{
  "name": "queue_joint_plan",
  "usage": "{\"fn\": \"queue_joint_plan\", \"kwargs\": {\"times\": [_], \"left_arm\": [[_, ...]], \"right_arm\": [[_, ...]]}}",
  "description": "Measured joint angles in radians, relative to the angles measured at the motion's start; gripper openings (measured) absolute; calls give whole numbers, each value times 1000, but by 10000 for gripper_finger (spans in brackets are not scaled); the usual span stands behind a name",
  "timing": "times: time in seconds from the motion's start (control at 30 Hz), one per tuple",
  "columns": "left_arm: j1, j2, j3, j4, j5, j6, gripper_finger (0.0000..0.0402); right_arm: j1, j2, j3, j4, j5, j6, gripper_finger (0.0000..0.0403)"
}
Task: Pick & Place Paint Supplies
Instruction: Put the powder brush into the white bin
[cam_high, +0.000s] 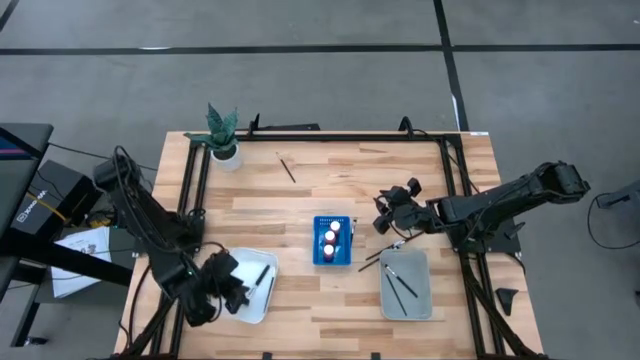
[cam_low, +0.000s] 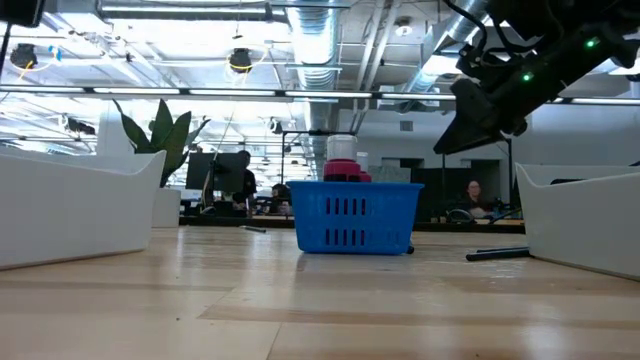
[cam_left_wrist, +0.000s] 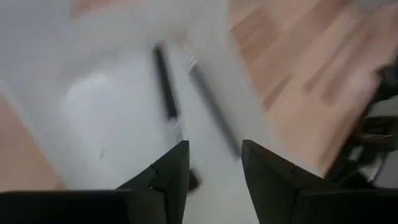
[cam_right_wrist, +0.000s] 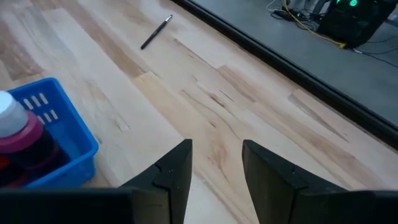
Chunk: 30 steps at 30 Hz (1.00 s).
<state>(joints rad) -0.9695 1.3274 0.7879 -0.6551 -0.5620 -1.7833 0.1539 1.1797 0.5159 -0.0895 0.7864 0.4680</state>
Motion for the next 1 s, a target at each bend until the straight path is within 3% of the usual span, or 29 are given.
{"fn": "queue_joint_plan", "kwargs": {"times": [0.1,0.2,0.27,0.4,0.47,0.57,0.73,0.87,1.0], "left_arm": [[7,-72,0,-3,-91,82,140],[34,-130,0,-20,-97,125,125],[56,-148,0,-18,-14,144,106],[77,-141,0,-17,270,121,47],[59,-146,0,-16,346,95,15],[11,-171,17,-14,360,59,7],[-72,-180,13,-147,435,-162,1],[-80,-166,-44,-104,523,-265,0],[-61,-142,-118,-22,519,-262,0]], "right_arm": [[0,0,0,-4,-2,-5,136],[0,0,0,-10,-2,-5,136],[0,0,0,-13,-2,-5,136],[0,0,0,-24,-2,-5,136],[0,0,0,-24,-2,-5,136],[0,0,0,-24,-2,-5,136],[1,0,0,-23,-2,0,136],[3,0,0,-18,-3,3,136],[9,0,0,-17,-3,3,136]]}}
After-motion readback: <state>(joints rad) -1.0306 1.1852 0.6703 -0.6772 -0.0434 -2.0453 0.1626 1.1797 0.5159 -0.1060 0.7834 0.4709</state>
